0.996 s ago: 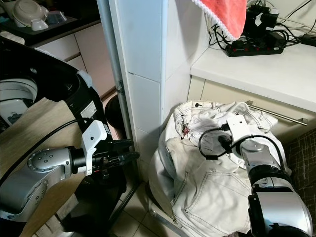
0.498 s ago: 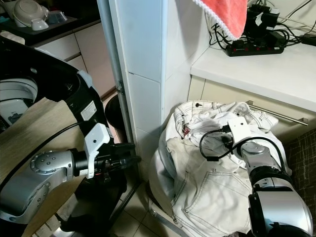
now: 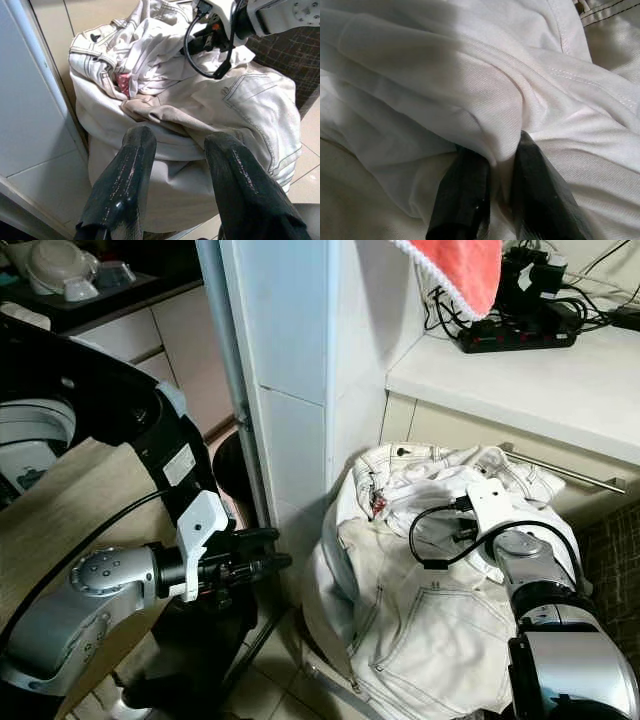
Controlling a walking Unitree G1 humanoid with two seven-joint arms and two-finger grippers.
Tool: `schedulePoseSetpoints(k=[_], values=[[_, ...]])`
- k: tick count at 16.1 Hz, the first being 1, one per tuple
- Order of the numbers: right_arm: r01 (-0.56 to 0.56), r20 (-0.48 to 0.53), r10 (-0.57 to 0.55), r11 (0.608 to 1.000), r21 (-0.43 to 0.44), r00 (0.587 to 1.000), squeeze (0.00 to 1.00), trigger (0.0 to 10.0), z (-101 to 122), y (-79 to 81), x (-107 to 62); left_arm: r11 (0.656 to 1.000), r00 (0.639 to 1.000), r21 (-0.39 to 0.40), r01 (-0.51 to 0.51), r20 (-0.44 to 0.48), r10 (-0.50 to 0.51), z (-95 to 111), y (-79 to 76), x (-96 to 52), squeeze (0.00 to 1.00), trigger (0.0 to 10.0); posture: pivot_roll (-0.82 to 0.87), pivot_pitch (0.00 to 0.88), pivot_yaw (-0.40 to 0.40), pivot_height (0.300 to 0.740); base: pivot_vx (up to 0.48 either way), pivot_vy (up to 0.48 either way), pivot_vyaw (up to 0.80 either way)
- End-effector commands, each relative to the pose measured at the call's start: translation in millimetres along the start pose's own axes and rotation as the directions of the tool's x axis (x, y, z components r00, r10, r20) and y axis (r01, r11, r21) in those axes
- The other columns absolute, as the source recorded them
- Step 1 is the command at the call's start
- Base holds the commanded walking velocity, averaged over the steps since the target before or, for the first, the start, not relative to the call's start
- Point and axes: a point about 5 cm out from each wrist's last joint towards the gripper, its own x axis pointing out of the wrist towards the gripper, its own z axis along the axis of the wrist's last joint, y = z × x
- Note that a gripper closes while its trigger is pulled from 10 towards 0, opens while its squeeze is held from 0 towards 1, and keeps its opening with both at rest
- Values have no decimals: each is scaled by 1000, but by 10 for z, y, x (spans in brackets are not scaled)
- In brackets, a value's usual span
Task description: Clothes washing
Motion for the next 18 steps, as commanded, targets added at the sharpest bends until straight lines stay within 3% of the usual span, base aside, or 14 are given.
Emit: schedulePoseSetpoints(k=[1, 4, 5, 6, 9, 11, 13, 14, 15, 16, 17, 18], values=[[17, 0, -17, 1000, 23, 1000, 0, 0, -35, -73, -23, 1000, 1000, 4, -22, 6, 22, 20, 41, -4, 0, 10000, -98, 0, 66, 740, 0, 0, 0], [25, 36, -27, 998, 64, 999, 0, 0, 18, -127, -38, 998, 998, 17, -63, 32, 63, 35, 64, 26, 0, 10000, -101, 0, 63, 740, 0, 0, 0], [21, 76, -28, 995, 95, 997, 0, 0, 92, -177, -55, 994, 990, 3, -109, 94, 108, 102, 116, 35, 1000, 10000, -97, 0, 51, 740, 0, 0, 0], [13, 103, -24, 994, 109, 994, 0, 0, 143, -201, -66, 992, 984, -21, -126, 124, 128, 142, 139, 30, 1000, 10000, -95, 0, 48, 740, 0, 0, 0], [-122, 313, 84, 987, 104, 946, 0, 0, 545, -326, -235, 989, 965, -3, -149, 219, 146, 323, 179, -28, 1000, 10000, -86, 0, 35, 740, 0, 0, 0], [-244, 467, 202, 969, 32, 861, 0, 0, 825, -383, -552, 992, 958, 26, -127, 263, 116, 426, 170, -24, 1000, 10000, -96, 0, 45, 740, 0, 0, 0], [-313, 550, 269, 950, -15, 791, 0, 0, 988, -406, -804, 994, 957, 57, -97, 280, 78, 504, 152, 11, 1000, 10000, -111, 0, 58, 740, 0, 0, 0], [-374, 624, 330, 925, -64, 709, 0, 0, 1155, -412, -1093, 992, 951, 95, -77, 306, 44, 630, 148, 64, 1000, 10000, -115, 0, 61, 740, 0, 0, 0], [-418, 665, 366, 904, -89, 651, 0, 0, 1258, -411, -1252, 990, 944, 121, -71, 329, 27, 739, 153, 97, 1000, 10000, -119, 0, 64, 740, 0, 0, 0], [-439, 679, 383, 893, -98, 626, 0, 0, 1296, -407, -1314, 989, 940, 132, -70, 341, 21, 788, 156, 109, 1000, 10000, -119, 0, 64, 740, 0, 0, 0], [-479, 708, 410, 870, -116, 575, 0, 0, 1361, -388, -1414, 988, 933, 144, -62, 359, 6, 862, 156, 137, 1000, 10000, -122, 0, 62, 740, 0, 0, 0], [-547, 755, 453, 823, -150, 475, 0, 0, 1471, -344, -1603, 989, 916, 143, -41, 401, -20, 999, 151, 184, 1000, 10000, -125, 0, 63, 740, 0, 0, 0]])
